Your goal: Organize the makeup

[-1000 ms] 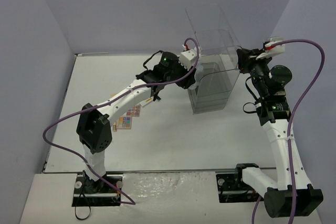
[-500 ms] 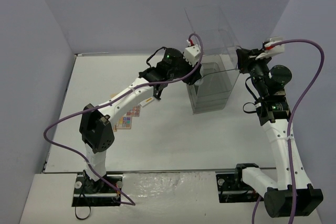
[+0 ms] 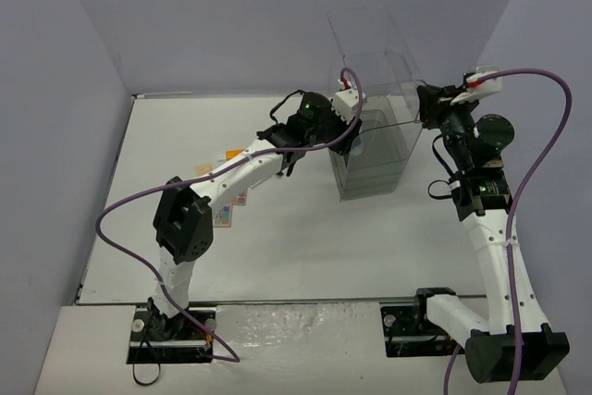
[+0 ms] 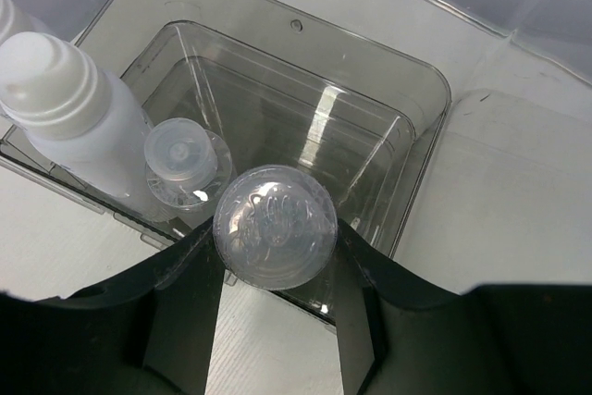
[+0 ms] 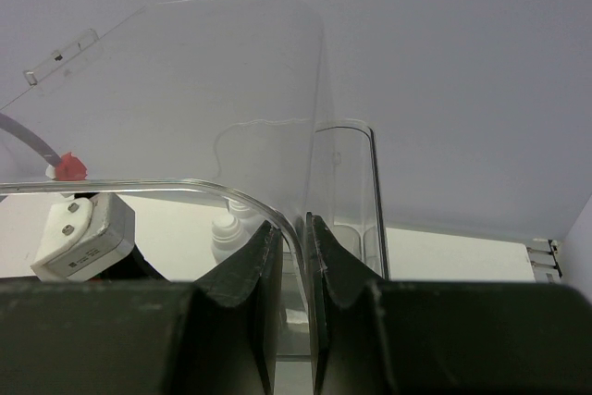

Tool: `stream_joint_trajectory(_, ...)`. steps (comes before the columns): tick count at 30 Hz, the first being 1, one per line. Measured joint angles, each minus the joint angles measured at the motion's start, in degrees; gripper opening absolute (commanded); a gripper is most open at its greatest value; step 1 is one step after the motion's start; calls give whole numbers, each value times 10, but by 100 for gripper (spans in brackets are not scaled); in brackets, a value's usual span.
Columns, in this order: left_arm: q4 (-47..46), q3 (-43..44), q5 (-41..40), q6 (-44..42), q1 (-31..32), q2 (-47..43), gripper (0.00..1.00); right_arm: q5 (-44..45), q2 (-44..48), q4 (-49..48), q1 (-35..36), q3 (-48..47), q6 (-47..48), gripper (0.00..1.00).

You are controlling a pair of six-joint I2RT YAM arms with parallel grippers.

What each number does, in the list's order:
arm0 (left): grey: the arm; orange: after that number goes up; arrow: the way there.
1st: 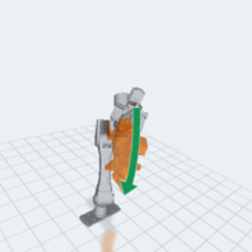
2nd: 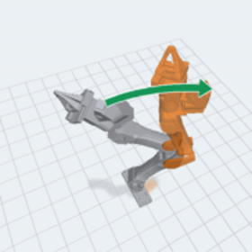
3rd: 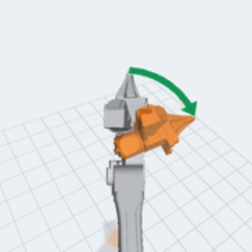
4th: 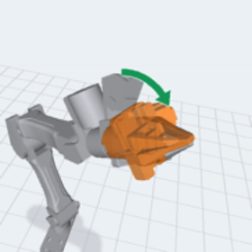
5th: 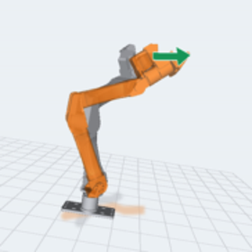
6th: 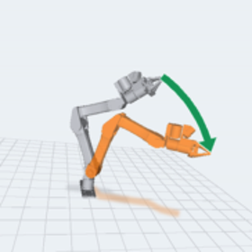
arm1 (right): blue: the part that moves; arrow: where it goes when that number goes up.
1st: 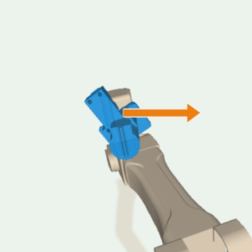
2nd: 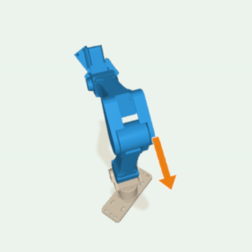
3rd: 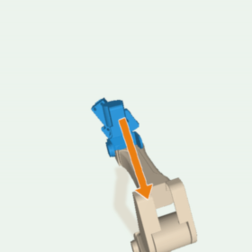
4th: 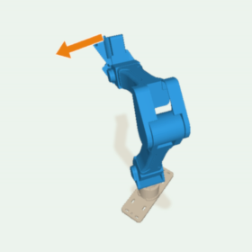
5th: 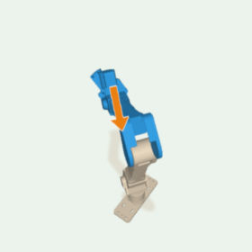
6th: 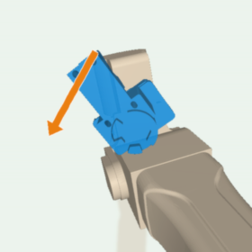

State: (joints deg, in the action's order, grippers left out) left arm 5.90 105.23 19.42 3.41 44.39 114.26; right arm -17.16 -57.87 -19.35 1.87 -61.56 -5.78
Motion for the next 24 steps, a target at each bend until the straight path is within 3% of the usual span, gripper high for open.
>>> stream_joint_trajectory(24,-10,-17,2,-8,0,3,2,0,0,-3,0,2,0,0)
